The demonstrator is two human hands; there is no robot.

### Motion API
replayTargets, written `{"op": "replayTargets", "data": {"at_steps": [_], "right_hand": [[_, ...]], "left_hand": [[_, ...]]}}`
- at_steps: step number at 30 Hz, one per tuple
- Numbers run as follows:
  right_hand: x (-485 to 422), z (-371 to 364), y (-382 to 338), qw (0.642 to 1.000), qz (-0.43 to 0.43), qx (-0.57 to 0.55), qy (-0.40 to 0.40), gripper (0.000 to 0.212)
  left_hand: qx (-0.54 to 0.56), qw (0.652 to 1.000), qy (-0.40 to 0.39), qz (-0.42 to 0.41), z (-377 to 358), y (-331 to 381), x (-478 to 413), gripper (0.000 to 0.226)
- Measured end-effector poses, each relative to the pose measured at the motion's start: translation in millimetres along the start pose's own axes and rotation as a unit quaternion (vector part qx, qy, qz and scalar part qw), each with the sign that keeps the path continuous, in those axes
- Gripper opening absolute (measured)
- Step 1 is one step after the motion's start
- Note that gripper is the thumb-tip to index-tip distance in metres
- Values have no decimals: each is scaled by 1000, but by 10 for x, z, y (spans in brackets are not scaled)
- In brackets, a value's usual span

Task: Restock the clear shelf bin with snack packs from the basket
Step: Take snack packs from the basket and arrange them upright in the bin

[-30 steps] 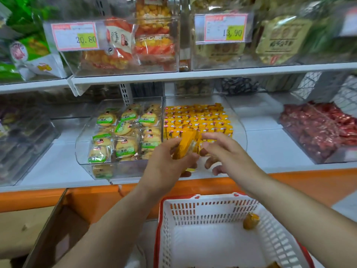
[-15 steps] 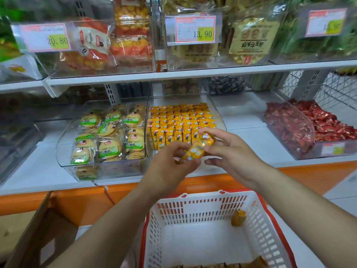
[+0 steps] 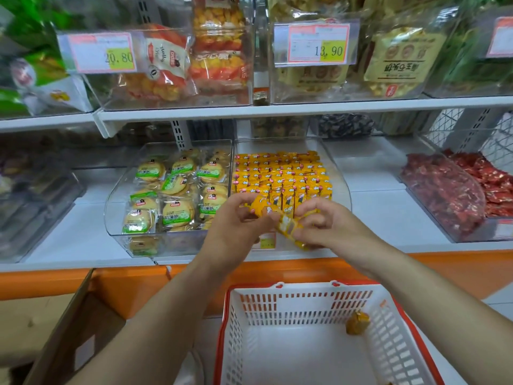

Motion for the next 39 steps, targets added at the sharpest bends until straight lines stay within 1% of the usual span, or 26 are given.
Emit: {"op": "replayTargets", "data": {"at_steps": [1,2,4,5,6,7,9,10,12,14,15,17,19,21,24,27,29,31,33,36,39], "right_hand": [[-6,-76,-16,999,14,18,-23,23],[-17,-143,-32,999,25,33,-29,16],[-50,-216,-71,998,33,48,7,5],[-64,-231,-92,998,35,47,32,5],[-82,-244,-108,997,38,37,50,14],[-99,-259,-124,997,39,23,55,28],[-119,-303,-165,998,51,20,34,53],[-128,-327,-181,998,61,29,20,58],[-151,-357,-190,997,74,31,9,56],[-179,-345,-168,997,66,21,32,51],[-200,-319,-152,997,57,21,55,50],[-275,-219,-112,993,38,18,111,48],[-410,-101,-91,987,27,3,160,47],[-611,-30,-94,983,26,-3,184,45],[-967,-43,-108,982,38,20,184,45],[-1277,-95,-53,985,27,36,169,45],[-1428,-148,35,991,10,12,137,47],[-1527,-195,111,993,10,24,112,49],[-1594,-222,153,993,25,64,100,47],[-1633,-226,150,985,55,124,104,44],[-1624,-234,63,963,109,217,119,43]], "left_hand": [[19,1000,7,6,28,6,-4,32],[24,1000,15,9,60,7,-8,35],[11,1000,29,0,114,9,-16,40],[4,999,34,-7,136,8,-24,40],[3,999,40,-12,155,6,-28,37],[2,999,45,-17,171,4,-31,34],[-16,998,47,-25,192,-4,-32,31],[-24,998,46,-29,199,-5,-28,30],[-19,998,43,-28,225,-10,-26,29],[-23,998,57,-29,284,-13,-33,26],[-50,995,77,-37,335,-14,-44,24],[-150,980,120,-53,453,-35,-72,27],[-258,954,146,-51,541,-72,-81,38],[-345,926,150,-43,592,-138,-86,49],[-424,895,135,-23,600,-240,-105,54],[-450,883,129,-15,580,-313,-138,50],[-458,878,137,-18,581,-340,-164,46],[-464,874,144,-18,593,-361,-194,46],[-463,873,149,-19,609,-378,-222,47],[-462,873,156,-23,625,-391,-243,46],[-466,869,164,-25,634,-408,-254,44]]}}
Point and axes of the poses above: each hand's wrist, its own x-axis away from the middle knuckle, its own z-axis out of the back of the hand, y = z × x, the point moved 4 cm from there along -x, towards the middle knuckle, and after that the axes turned 15 degrees about x, right-handed, at the moved point
